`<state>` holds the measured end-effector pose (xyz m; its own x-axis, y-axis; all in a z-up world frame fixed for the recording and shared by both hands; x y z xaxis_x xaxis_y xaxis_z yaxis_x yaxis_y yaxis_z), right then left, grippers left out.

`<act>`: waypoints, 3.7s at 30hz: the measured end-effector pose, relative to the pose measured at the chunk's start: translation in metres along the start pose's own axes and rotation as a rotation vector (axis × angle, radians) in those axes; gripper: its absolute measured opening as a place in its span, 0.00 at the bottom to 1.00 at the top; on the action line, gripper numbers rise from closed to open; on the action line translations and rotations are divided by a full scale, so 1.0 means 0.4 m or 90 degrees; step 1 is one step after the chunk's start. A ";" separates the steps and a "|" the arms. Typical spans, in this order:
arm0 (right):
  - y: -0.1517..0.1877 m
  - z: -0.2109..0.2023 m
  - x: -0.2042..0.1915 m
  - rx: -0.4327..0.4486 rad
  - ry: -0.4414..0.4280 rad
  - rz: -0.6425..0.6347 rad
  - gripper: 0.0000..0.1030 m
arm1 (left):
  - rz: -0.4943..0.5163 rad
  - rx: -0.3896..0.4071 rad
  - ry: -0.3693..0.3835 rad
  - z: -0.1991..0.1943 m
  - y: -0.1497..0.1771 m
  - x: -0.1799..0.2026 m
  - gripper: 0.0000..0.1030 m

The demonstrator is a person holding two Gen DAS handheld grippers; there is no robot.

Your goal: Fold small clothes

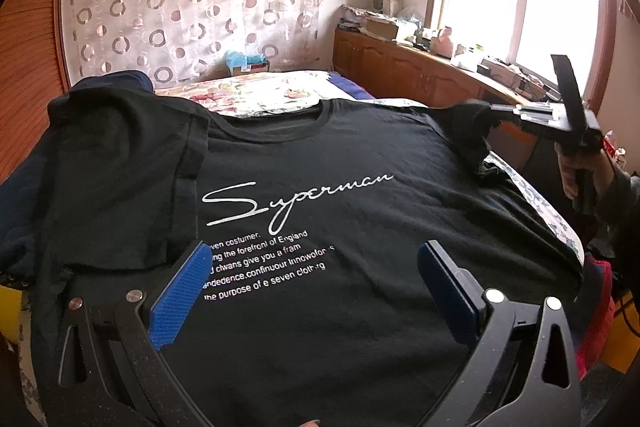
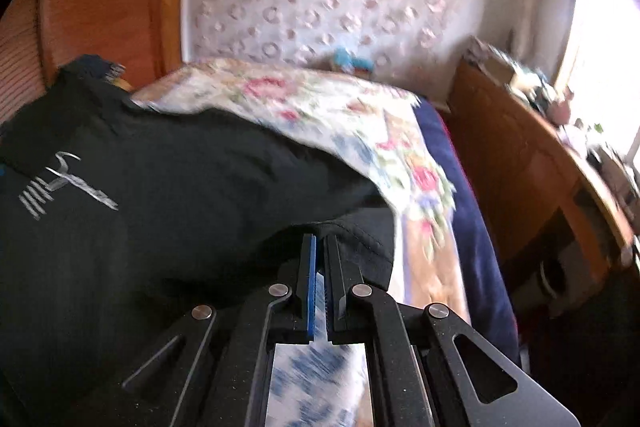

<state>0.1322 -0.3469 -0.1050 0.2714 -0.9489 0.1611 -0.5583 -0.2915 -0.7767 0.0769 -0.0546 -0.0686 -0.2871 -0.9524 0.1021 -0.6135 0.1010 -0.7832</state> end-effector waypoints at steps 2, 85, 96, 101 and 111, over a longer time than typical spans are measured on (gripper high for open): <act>-0.042 -0.020 -0.048 0.025 -0.019 -0.023 0.03 | -0.002 0.001 -0.001 -0.003 -0.001 -0.004 1.00; 0.077 0.020 -0.149 -0.106 -0.067 0.100 0.45 | 0.133 -0.068 0.102 0.201 -0.149 0.213 0.45; 0.079 0.022 -0.145 -0.103 -0.064 0.101 0.45 | 0.134 -0.131 0.123 0.339 -0.169 0.271 0.36; 0.080 0.022 -0.143 -0.103 -0.064 0.101 0.45 | 0.143 -0.146 0.112 0.376 -0.170 0.290 0.36; 0.080 0.022 -0.144 -0.103 -0.064 0.101 0.45 | 0.160 -0.092 0.052 0.344 -0.208 0.241 0.03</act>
<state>0.1058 -0.3006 -0.1443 0.2431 -0.9697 -0.0226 -0.7158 -0.1637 -0.6789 0.2015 -0.1942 -0.0781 -0.4978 -0.8668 -0.0296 -0.6125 0.3755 -0.6956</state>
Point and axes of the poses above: each gripper's, at about its wrist camera, not at the fingertips, and z roughly the way its jaws point, x to its right, y to its underside, the point moved 4 cm from there along z, roughly the way its jaws point, and after that the axes turned 1 degree about -z, right-handed, at the moved point
